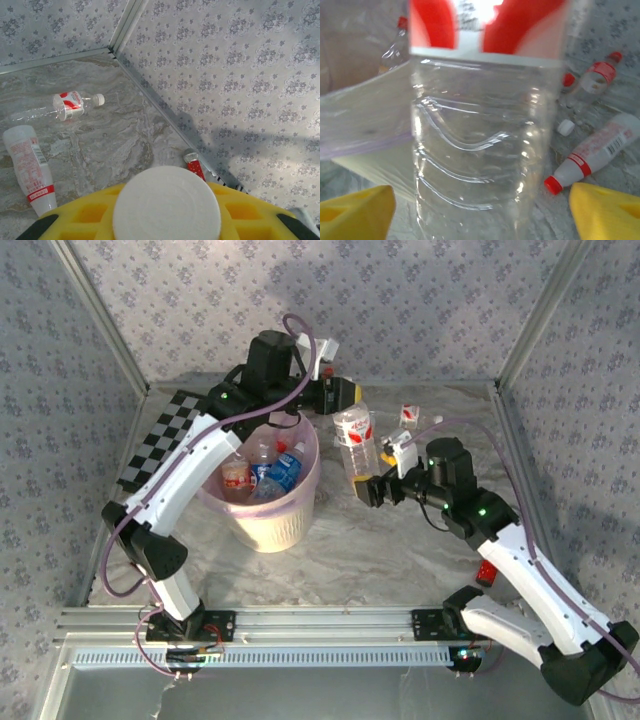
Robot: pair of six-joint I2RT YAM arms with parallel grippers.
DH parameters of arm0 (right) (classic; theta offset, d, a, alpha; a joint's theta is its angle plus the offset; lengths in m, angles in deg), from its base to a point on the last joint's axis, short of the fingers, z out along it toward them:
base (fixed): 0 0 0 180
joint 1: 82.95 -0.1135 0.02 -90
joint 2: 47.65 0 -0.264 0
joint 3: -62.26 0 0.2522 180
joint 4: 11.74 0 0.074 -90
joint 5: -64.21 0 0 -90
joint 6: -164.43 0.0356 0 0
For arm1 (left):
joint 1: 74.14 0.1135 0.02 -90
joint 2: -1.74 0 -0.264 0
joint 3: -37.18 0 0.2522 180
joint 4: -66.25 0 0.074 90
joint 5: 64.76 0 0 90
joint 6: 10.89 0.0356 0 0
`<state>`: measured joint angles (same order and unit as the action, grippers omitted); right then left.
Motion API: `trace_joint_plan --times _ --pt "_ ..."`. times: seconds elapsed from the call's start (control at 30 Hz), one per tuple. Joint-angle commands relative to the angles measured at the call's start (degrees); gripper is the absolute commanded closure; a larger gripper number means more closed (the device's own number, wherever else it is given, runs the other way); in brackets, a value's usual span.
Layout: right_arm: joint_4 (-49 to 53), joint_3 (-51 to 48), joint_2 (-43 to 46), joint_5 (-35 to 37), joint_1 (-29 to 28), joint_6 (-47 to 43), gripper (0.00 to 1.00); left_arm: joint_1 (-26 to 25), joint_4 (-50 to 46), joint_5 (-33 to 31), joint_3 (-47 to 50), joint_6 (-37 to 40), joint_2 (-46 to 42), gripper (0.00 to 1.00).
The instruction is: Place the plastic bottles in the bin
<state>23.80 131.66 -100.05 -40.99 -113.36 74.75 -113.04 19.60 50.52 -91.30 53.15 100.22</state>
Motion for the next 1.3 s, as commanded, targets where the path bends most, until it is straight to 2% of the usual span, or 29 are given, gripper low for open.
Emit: trace_joint_plan --times 0.0,0.13,0.3,0.43,0.5,0.6,0.73,0.87,1.07,1.27 --pt "0.6 0.0 3.8 4.7 2.6 1.0 0.0 0.8 1.1 0.2 -2.9 1.5 0.1 0.99" --pt "0.4 -1.4 6.8 5.3 7.6 3.7 0.0 1.4 1.3 0.5 -4.5 2.1 -0.5 1.0" --pt "8.1 -2.0 5.9 13.1 17.6 11.3 0.0 3.5 3.0 4.5 -9.8 0.8 -1.0 1.0" --pt "6.9 -5.0 3.7 4.5 26.7 14.8 0.0 4.5 -5.5 2.0 -18.8 6.4 -1.4 1.0" --pt "4.9 -6.4 2.9 1.6 28.1 16.6 0.0 5.4 -9.9 -0.4 -20.2 9.0 -3.0 1.0" --pt "3.1 -7.2 1.6 1.3 28.4 17.6 0.0 7.3 -13.8 -4.5 -19.3 12.2 -6.7 1.0" --pt "1.8 -7.4 -0.3 1.0 28.4 17.8 0.0 8.0 -15.6 -13.5 -13.6 16.2 -13.9 1.0" --pt "0.4 -8.1 -2.3 0.7 28.6 18.0 0.0 8.0 -9.6 -20.8 -0.4 16.5 -23.8 1.0" --pt "-0.9 -8.3 -4.3 0.0 28.6 18.7 0.0 8.1 -13.7 -34.8 10.2 19.9 -31.3 1.0" --pt "-1.2 -8.0 -5.2 -0.1 28.6 19.2 0.0 8.0 -16.9 -38.6 19.5 20.4 -34.4 1.0"
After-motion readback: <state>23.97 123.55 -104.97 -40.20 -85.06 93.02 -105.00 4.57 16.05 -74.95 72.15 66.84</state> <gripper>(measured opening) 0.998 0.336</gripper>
